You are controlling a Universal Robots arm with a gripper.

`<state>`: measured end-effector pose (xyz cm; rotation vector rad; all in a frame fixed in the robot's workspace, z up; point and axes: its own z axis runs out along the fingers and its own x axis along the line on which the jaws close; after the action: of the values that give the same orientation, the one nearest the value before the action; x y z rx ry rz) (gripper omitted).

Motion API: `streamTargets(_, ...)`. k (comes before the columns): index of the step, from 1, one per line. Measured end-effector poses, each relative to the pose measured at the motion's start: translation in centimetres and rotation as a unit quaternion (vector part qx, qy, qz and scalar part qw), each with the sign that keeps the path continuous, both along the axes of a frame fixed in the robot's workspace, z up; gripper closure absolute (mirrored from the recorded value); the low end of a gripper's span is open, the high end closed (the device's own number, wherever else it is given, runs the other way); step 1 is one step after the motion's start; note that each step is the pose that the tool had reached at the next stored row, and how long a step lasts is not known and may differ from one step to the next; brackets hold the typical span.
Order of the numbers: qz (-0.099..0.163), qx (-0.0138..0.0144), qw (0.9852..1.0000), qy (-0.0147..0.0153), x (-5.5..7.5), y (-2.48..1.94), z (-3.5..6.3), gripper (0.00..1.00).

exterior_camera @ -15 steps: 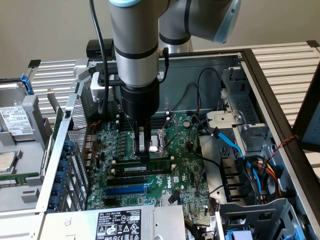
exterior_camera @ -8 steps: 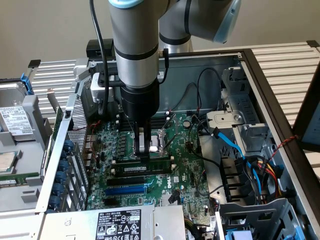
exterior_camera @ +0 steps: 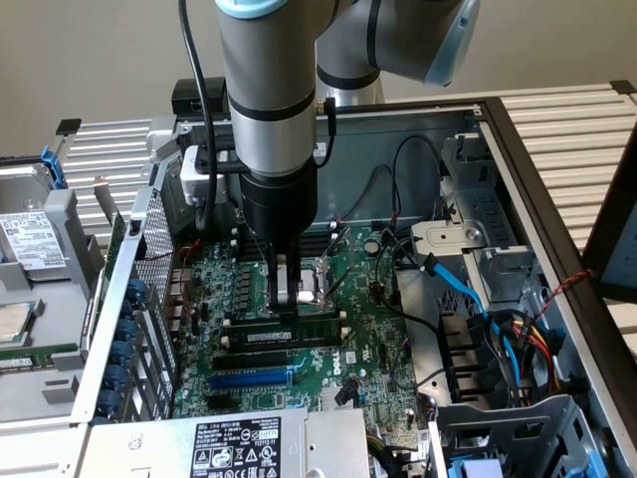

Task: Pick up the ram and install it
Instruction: 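Press down the ram until it locks into place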

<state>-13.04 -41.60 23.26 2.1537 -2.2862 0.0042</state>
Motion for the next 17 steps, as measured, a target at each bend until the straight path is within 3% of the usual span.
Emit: streamTargets(17,0.0,0.0011,1.0,0.0,0.0,-0.06,-0.07,0.89)
